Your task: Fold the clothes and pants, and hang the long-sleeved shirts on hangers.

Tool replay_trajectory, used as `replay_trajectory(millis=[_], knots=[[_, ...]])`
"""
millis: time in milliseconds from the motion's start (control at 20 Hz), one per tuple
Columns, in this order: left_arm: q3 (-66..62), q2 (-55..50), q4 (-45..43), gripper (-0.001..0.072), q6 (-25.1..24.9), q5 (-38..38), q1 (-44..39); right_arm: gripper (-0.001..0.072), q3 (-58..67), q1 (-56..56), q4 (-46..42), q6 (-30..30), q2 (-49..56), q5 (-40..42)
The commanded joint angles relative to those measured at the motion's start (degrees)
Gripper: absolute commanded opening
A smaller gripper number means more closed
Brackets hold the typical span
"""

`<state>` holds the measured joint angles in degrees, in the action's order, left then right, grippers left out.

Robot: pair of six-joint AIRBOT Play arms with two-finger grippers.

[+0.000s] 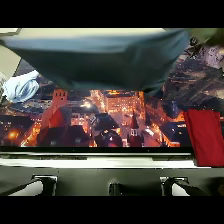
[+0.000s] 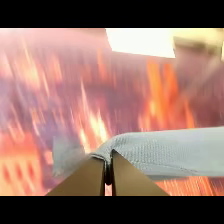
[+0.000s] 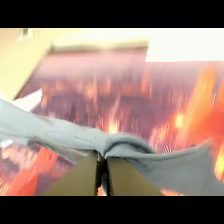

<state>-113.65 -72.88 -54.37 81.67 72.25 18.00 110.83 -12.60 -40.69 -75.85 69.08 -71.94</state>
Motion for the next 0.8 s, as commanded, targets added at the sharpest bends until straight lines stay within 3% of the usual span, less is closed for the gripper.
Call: replay_trajectory(millis=[0, 150, 350, 550, 750], knots=[[-3.9, 10.8, -8.7, 0.0012, 5.4, -1.2, -0.6, 0.0027, 9.3, 0.0, -5.6, -4.3, -8.3, -2.8], [0.4, 21.3, -15.3, 0.0012, 9.1, -1.2, -0.6, 0.0027, 9.3, 0.0, -11.4, -8.9, -17.0, -4.9], [1.2, 25.4, -19.2, 0.0012, 10.6, 0.2, -0.6, 0.0027, 9.3, 0.0, -16.0, -13.9, -21.8, -5.9], [4.8, 21.4, -18.5, 0.0012, 10.3, 3.3, -0.6, 0.0027, 9.1, 0.0, -15.9, -17.6, -16.3, -8.0], [13.6, 12.8, -17.7, 0.0013, 7.9, 3.0, -1.1, 0.0027, 7.0, 0.1, -14.9, -23.5, -3.4, -11.7]])
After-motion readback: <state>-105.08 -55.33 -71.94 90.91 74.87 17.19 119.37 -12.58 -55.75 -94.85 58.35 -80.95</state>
